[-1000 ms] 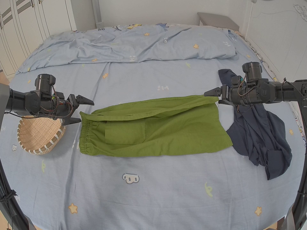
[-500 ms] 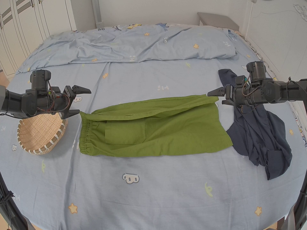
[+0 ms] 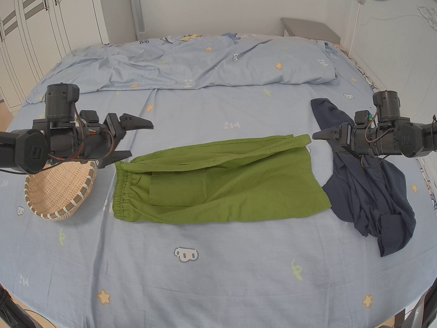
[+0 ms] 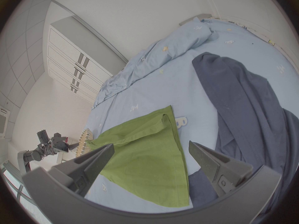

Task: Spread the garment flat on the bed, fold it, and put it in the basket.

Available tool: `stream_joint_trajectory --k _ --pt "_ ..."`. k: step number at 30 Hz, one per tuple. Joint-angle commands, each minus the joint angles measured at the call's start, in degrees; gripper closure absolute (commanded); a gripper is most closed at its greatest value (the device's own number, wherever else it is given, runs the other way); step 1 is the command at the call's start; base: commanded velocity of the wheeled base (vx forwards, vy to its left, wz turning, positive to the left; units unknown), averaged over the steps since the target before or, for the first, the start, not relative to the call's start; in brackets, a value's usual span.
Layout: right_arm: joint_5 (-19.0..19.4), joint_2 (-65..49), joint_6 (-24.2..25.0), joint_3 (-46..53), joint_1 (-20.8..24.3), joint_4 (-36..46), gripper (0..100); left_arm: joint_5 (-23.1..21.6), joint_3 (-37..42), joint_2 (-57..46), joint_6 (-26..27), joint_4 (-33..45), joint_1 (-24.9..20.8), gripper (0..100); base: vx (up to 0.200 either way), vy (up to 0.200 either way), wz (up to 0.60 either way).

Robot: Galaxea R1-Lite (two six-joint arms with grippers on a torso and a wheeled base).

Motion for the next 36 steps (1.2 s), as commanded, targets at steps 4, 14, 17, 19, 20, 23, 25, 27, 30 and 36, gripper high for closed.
stream_joint_trajectory --k 4,14,17,19,20,23,25,27,30,36 --pt "0.02 -4.33 0.31 2.97 -1.08 -2.19 0 0.98 4.65 -0.47 0.85 -0.04 -9.91 0 0.000 0.000 0.00" --pt "0.02 -3.89 0.31 2.89 -1.17 -2.28 0 0.80 7.11 0.06 2.17 0.13 -12.46 0 0.000 0.000 0.00" --pt "0.02 -3.89 0.23 2.89 -1.17 -2.28 0 0.80 6.94 1.29 2.61 -0.04 -12.73 0 0.000 0.000 0.00" --pt "-0.06 -3.89 0.14 2.89 -1.17 -2.36 0 0.89 5.97 5.42 2.52 -0.13 -12.20 0 0.000 0.000 0.00" --pt "-0.06 -3.98 0.23 2.89 -1.26 -2.36 0 0.98 5.35 6.47 2.52 -0.13 -11.94 0 0.000 0.000 0.00" --pt "-0.06 -4.24 0.23 2.71 -1.79 -2.36 0 0.80 3.33 8.76 2.43 -0.13 -11.23 0 0.000 0.000 0.00" --pt "-0.06 -4.33 0.23 2.71 -1.87 -2.36 0 0.89 2.36 10.43 2.43 -0.13 -11.06 0 0.000 0.000 0.00" --pt "-0.06 -4.33 0.23 2.62 -1.87 -2.36 0 0.89 1.05 11.84 2.43 -0.13 -10.97 0 0.000 0.000 0.00" --pt "-0.06 -4.33 0.23 2.71 -1.87 -2.36 0 0.89 -4.84 14.74 1.46 0.05 -10.44 0 0.000 0.000 0.00" --pt "-0.15 -4.42 0.23 2.89 -1.87 -2.36 0 0.89 -12.66 19.04 0.94 0.40 -8.95 0 0.000 0.000 0.00"
